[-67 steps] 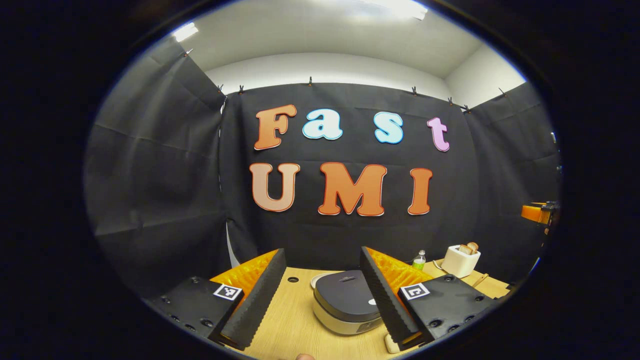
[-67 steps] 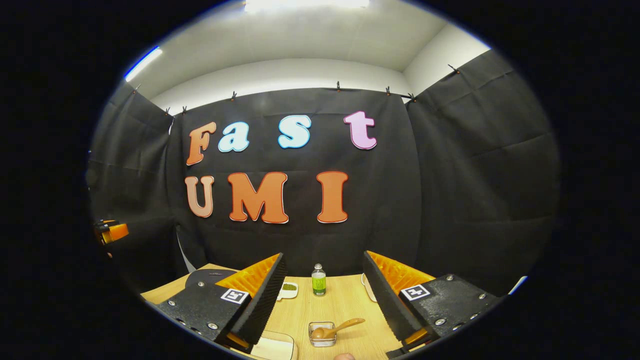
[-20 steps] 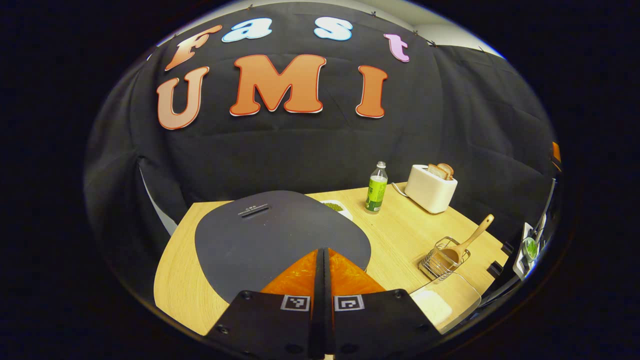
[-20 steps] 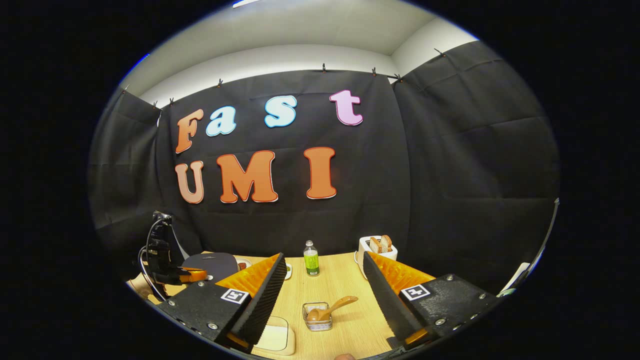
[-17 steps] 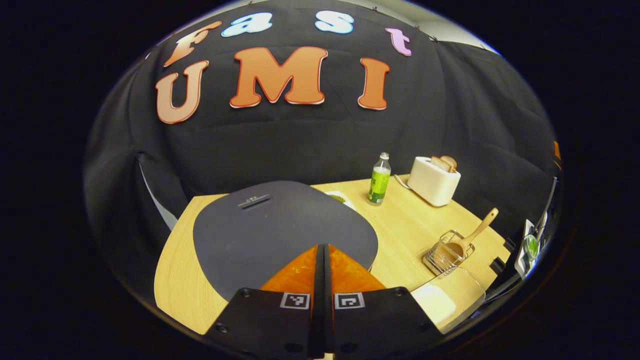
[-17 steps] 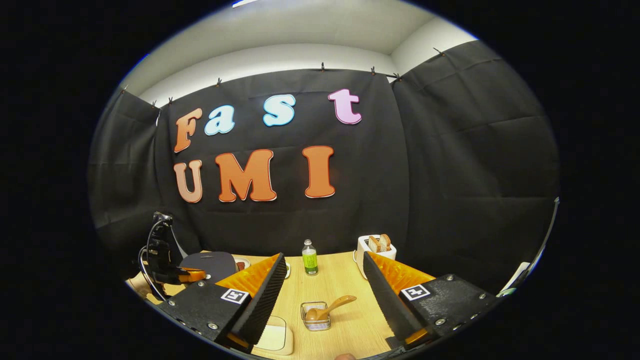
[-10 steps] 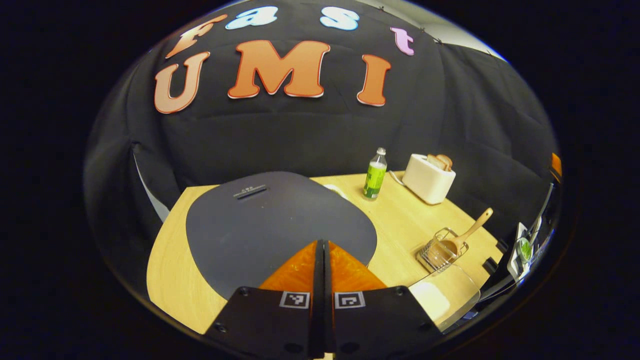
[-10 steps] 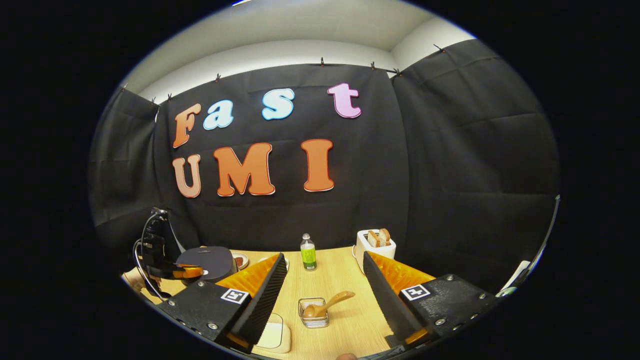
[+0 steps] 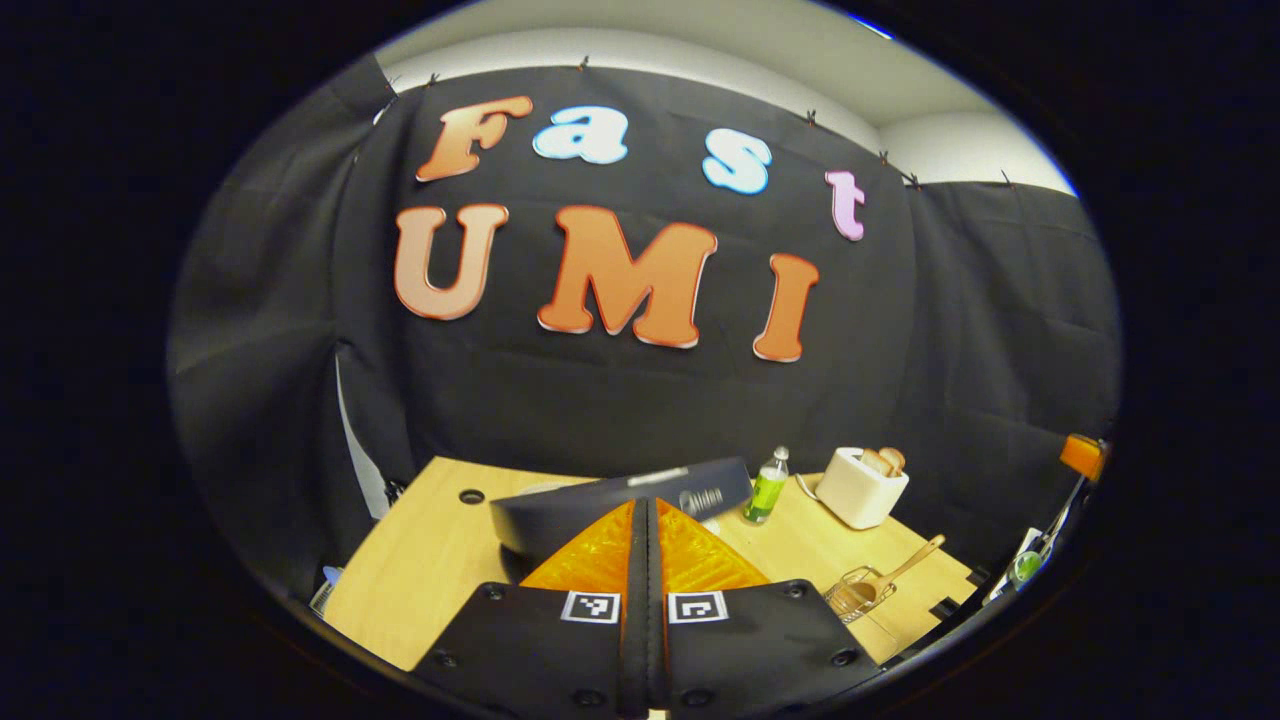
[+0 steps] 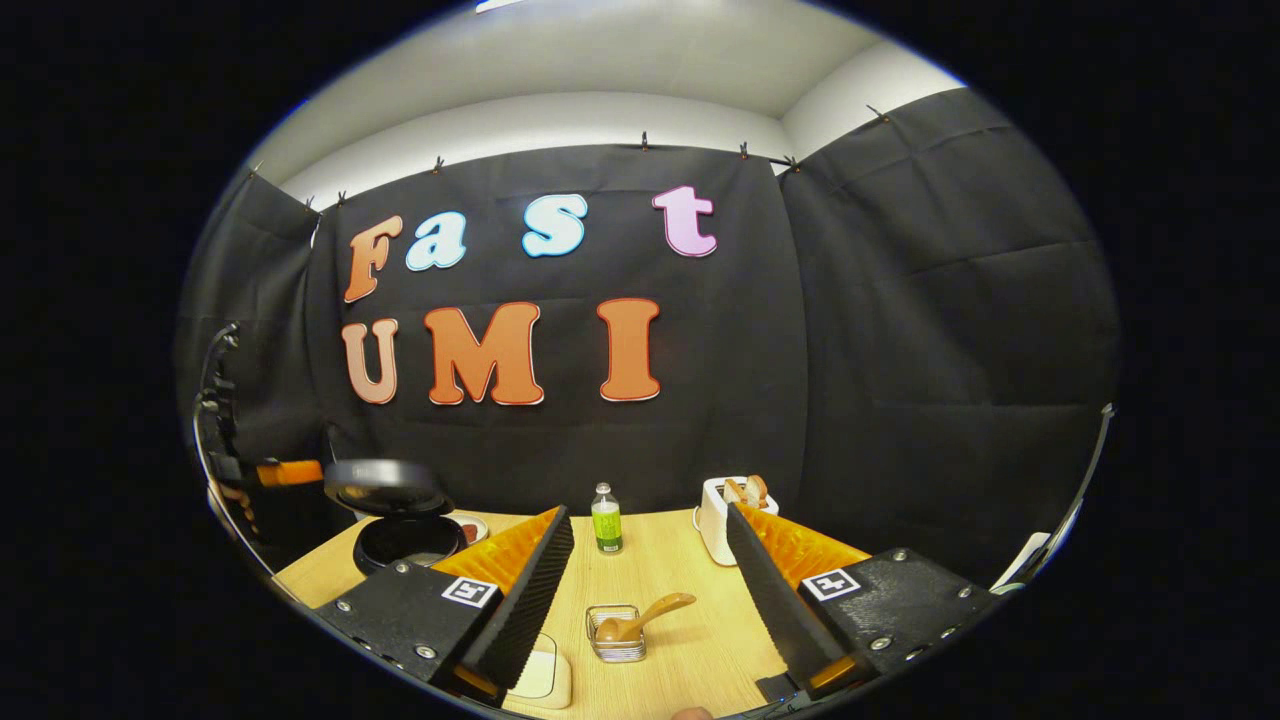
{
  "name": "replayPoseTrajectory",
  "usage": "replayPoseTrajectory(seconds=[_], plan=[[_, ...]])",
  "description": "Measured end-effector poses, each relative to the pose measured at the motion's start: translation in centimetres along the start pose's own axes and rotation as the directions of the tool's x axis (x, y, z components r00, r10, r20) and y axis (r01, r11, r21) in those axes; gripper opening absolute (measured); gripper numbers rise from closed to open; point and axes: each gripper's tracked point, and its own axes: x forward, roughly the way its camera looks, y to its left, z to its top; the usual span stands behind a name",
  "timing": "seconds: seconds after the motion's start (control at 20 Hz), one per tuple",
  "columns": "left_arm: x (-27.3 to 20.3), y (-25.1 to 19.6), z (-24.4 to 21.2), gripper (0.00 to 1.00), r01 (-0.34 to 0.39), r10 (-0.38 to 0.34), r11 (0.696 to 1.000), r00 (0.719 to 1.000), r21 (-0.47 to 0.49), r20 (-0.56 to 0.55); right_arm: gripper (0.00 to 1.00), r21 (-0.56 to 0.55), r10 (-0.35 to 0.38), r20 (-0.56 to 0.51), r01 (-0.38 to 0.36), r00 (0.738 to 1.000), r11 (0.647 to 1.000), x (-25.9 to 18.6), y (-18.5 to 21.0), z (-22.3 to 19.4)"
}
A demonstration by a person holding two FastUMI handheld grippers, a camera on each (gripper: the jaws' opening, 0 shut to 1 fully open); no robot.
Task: Close the left gripper, press the button to open the rice cooker; take a wooden spoon from the chopstick holder with the right hand, scoop a spoonful of rice and pour it into the rice cooker, then put the wooden spoon back into the chopstick holder.
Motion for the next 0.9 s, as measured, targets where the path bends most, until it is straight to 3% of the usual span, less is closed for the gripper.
replayPoseTrajectory(seconds=[0.05,0.15,0.4,0.7,0.9], plan=[[-1.2,1.5,1.3,0.02,-0.032,0.032,0.999,0.999,0.025,0.029,0.95,0.003,-0.002,0.007,0.002,1.0,1.0,0.1,0.0,0.0],[-3.7,4.1,3.1,0.04,-0.096,0.09,0.992,0.993,0.081,0.075,0.95,0.002,-0.008,0.011,0.008,1.0,1.0,0.8,0.0,-0.7],[-7.1,7.6,3.4,0.04,-0.157,0.147,0.982,0.984,0.105,0.095,0.95,0.022,-0.023,-0.004,0.023,1.0,0.999,3.7,-0.5,-3.8],[-9.0,11.0,3.2,0.04,-0.243,0.232,0.963,0.968,0.12,0.097,0.95,0.057,-0.065,-0.062,0.069,0.996,0.996,8.2,-2.1,-10.5],[-10.0,13.6,4.2,0.07,-0.332,0.315,0.938,0.936,0.102,0.155,0.95,0.127,-0.091,-0.144,0.109,0.985,0.986,10.3,-3.5,-16.1]])
